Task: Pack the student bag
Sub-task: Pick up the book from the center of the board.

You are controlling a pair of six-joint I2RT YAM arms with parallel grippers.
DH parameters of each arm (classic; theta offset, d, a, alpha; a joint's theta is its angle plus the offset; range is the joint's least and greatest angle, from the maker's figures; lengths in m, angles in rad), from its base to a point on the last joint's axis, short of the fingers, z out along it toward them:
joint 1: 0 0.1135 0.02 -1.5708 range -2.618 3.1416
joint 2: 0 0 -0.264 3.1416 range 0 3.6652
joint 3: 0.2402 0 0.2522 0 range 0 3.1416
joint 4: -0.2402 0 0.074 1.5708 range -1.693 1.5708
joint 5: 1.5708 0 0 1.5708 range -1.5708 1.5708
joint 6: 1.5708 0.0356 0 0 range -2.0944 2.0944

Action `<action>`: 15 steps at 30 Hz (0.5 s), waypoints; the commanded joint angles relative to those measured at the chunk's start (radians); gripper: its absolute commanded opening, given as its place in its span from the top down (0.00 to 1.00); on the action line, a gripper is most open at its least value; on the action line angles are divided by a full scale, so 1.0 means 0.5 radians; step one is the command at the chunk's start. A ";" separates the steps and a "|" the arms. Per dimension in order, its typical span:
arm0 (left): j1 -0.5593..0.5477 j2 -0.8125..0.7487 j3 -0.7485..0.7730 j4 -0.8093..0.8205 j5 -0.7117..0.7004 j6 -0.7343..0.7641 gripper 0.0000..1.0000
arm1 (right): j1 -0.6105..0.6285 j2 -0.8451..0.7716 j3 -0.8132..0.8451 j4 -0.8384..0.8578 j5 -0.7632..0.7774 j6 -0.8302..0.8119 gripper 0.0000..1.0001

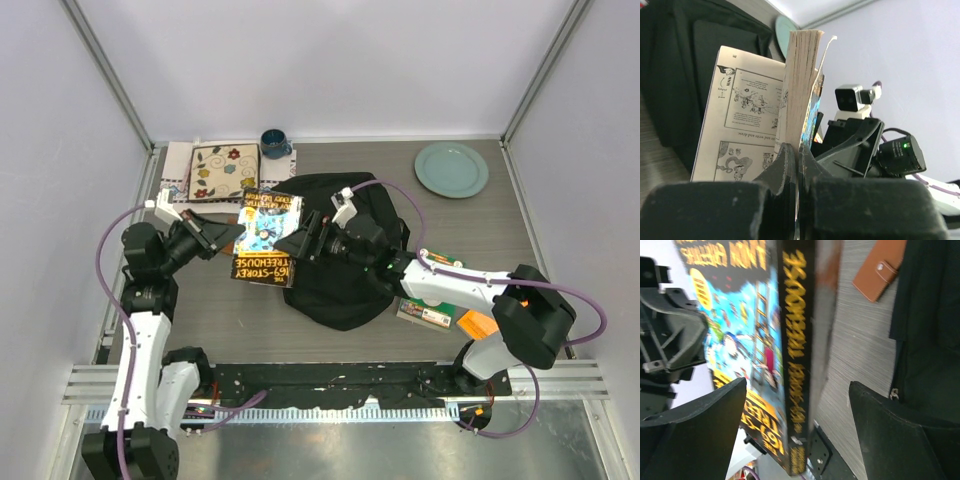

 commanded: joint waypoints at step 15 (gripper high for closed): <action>-0.398 0.104 -0.023 0.187 -0.219 0.050 1.00 | -0.015 -0.371 -0.201 0.282 0.161 -0.094 0.99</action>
